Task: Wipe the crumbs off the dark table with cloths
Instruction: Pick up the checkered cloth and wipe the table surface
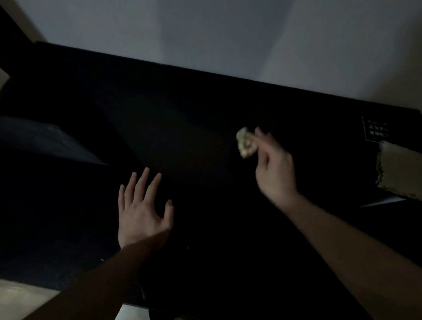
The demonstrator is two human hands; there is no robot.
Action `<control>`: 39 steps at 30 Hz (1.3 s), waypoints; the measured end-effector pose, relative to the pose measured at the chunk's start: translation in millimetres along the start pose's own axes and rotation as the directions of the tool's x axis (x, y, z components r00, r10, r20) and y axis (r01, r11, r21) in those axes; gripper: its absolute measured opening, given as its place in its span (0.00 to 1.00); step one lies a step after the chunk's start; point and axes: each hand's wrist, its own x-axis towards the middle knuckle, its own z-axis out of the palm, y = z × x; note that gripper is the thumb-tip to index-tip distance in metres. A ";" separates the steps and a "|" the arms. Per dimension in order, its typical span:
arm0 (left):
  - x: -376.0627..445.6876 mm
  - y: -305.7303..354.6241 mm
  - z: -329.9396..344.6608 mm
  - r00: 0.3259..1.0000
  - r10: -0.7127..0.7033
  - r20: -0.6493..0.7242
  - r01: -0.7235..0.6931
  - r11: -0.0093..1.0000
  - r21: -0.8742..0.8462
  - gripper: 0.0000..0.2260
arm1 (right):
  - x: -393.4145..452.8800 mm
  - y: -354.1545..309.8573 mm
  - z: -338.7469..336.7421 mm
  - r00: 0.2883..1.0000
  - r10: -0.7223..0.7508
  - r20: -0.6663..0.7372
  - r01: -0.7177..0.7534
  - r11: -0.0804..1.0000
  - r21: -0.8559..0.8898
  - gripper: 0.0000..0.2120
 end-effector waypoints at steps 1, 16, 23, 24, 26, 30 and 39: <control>0.0 -0.7 0.2 1.000 0.003 -0.002 -0.003 1.000 -0.002 0.29 | 29.1 6.2 0.8 0.999 0.028 -0.034 -0.030 0.998 -0.052 0.24; 2.0 -2.4 0.8 1.000 0.011 -0.010 -0.010 1.000 0.007 0.29 | 6.8 1.1 51.6 0.979 -0.178 0.100 0.195 0.959 -0.207 0.20; 1.2 -2.5 1.1 1.000 0.003 -0.023 -0.002 1.000 0.010 0.29 | -207.9 -22.5 40.0 0.932 -0.183 0.313 0.194 0.981 -0.007 0.29; 1.1 -2.6 1.8 1.000 0.003 -0.027 -0.003 1.000 0.010 0.29 | -233.8 -19.5 36.3 0.921 -0.200 0.334 0.201 0.979 0.032 0.26; 0.0 -1.8 2.0 1.000 0.003 -0.031 -0.003 1.000 0.009 0.29 | -269.4 -16.3 24.9 0.892 -0.271 0.362 0.238 0.962 0.134 0.19; -0.2 0.8 1.3 0.999 -0.002 -0.034 0.002 1.000 0.000 0.29 | -275.4 -18.4 5.6 0.927 -0.248 0.283 0.209 0.965 0.160 0.19; 0.4 -0.8 3.4 1.000 0.000 -0.019 0.001 1.000 0.007 0.29 | -36.4 51.0 -51.7 0.994 -0.040 -0.098 0.035 0.998 -0.058 0.22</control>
